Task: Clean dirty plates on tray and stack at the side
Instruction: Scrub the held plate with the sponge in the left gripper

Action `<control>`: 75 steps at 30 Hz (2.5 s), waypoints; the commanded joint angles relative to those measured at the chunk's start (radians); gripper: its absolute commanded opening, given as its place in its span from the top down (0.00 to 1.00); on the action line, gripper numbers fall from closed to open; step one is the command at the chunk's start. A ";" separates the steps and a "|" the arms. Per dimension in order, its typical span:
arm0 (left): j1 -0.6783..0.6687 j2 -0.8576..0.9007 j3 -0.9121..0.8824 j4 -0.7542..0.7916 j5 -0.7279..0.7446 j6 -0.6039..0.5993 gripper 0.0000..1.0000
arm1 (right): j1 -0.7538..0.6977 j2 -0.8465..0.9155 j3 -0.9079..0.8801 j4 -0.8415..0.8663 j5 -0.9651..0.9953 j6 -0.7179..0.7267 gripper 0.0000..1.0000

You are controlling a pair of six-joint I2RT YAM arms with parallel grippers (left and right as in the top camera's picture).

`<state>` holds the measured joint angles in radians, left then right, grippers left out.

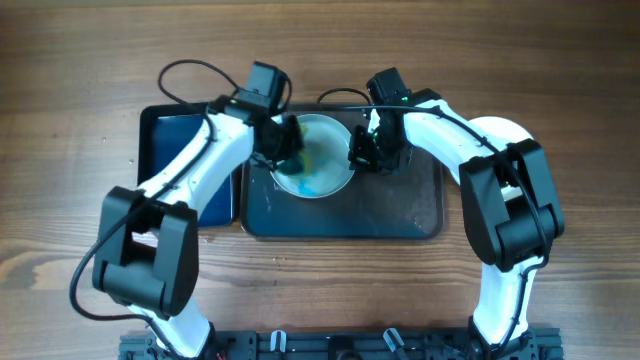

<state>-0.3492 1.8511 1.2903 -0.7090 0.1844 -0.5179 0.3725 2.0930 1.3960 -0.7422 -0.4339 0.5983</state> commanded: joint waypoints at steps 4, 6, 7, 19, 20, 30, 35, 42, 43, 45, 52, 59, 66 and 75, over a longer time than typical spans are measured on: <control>-0.021 0.145 -0.012 0.015 0.017 -0.009 0.96 | 0.006 0.024 -0.004 0.016 -0.011 -0.016 0.96; -0.018 0.166 -0.012 0.026 0.052 0.024 0.96 | 0.008 0.024 -0.004 0.015 -0.012 -0.023 0.96; -0.015 0.166 -0.012 0.037 0.077 0.053 0.96 | 0.008 0.024 -0.004 0.015 -0.012 -0.023 0.96; 0.010 0.165 -0.008 0.249 0.008 0.017 0.96 | 0.008 0.024 -0.004 0.013 -0.015 -0.027 0.96; 0.019 0.165 -0.008 0.240 -0.020 -0.027 0.96 | 0.008 0.024 -0.004 0.013 -0.015 -0.027 0.96; 0.019 0.163 -0.008 -0.043 -0.021 -0.021 0.96 | 0.008 0.024 -0.004 0.017 -0.019 -0.041 0.96; -0.016 0.163 -0.008 -0.045 0.390 0.301 0.96 | 0.008 0.024 -0.004 0.017 -0.024 -0.044 0.96; -0.046 0.163 -0.008 0.148 0.193 0.154 0.96 | 0.008 0.024 -0.004 0.017 -0.031 -0.050 0.96; -0.045 0.163 -0.008 0.161 0.104 0.090 0.96 | 0.008 0.024 -0.004 0.017 -0.031 -0.050 0.96; -0.040 0.163 -0.007 0.169 0.002 0.010 0.96 | 0.008 0.024 -0.004 0.017 -0.031 -0.053 0.96; 0.020 0.163 -0.007 0.035 -0.278 -0.203 0.96 | 0.008 0.024 -0.004 0.017 -0.031 -0.060 0.96; -0.011 0.163 -0.008 -0.121 -0.174 -0.076 0.96 | 0.008 0.024 -0.004 0.020 -0.039 -0.069 0.96; -0.048 0.163 -0.008 -0.019 0.356 0.347 0.96 | 0.008 0.025 -0.004 0.020 -0.046 -0.075 0.96; -0.037 0.163 -0.007 0.086 -0.379 -0.141 0.96 | 0.008 0.025 -0.004 0.018 -0.046 -0.080 0.96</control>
<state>-0.3996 1.9957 1.2884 -0.5900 0.2600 -0.3584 0.3786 2.0956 1.3960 -0.7147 -0.4679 0.5301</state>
